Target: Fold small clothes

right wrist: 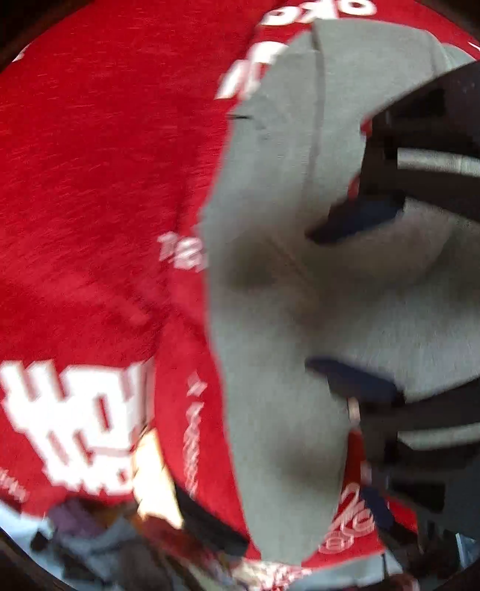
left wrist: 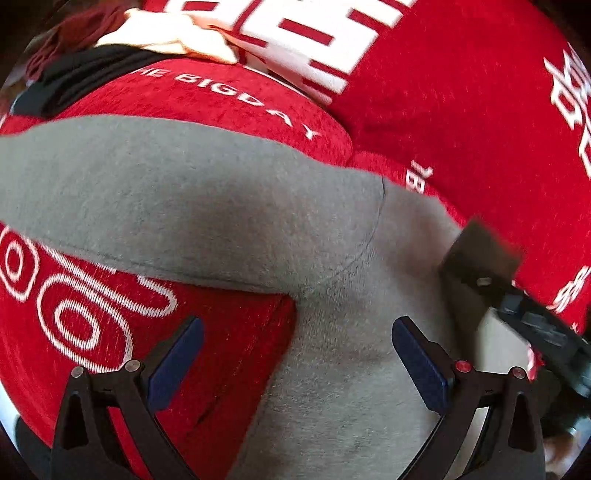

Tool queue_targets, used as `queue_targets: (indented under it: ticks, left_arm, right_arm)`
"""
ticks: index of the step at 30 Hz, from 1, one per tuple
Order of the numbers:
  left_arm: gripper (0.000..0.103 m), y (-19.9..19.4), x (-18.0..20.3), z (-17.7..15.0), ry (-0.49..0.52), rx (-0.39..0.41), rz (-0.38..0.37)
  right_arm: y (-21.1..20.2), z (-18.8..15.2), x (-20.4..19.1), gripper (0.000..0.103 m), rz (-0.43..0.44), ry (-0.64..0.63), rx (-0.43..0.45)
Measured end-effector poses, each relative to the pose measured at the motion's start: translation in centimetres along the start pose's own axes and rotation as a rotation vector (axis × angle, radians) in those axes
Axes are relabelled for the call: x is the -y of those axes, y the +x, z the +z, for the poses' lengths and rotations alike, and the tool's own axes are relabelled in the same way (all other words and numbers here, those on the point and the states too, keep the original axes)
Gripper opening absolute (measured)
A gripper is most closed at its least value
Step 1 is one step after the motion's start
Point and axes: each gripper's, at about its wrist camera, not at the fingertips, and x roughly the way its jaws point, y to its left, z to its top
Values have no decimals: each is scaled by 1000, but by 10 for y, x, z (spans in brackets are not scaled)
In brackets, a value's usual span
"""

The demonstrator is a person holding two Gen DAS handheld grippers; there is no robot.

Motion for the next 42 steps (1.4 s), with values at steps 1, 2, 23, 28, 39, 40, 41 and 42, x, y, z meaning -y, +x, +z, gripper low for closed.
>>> queue_targets:
  ticks: [1,2,23,28,39,40,41,42]
  left_arm:
    - [102,-2,-3,0,-25,11,-3]
    - [102,-4,-4,-1,-45,17,-1]
    - [102,70,178,-32,456,-41,169]
    - [102,65,132,0,278,-90,195]
    - [102,44,158,-47,442,-31,192]
    - [102,45,154,-53,443,-35,199]
    - [102,42,150,-59,434,-33,191]
    - [102,38,142,-66,422,-34,187]
  right_arm:
    - [-11,5,-2,79,17,-12,25]
    - [-29,10,-2,79,59,-20,54]
    - [-7,-106,199,95,-324,196,-32]
    - [16,-81,219,103,-287,261,-74]
    - [-14,-103,152,98,-204,209,-34]
    - [-12,-113,147,98,-213,206,-49]
    - [-11,-120,145,98,-221,198,-50]
    - [-13,-129,140,98,-235,183,-47]
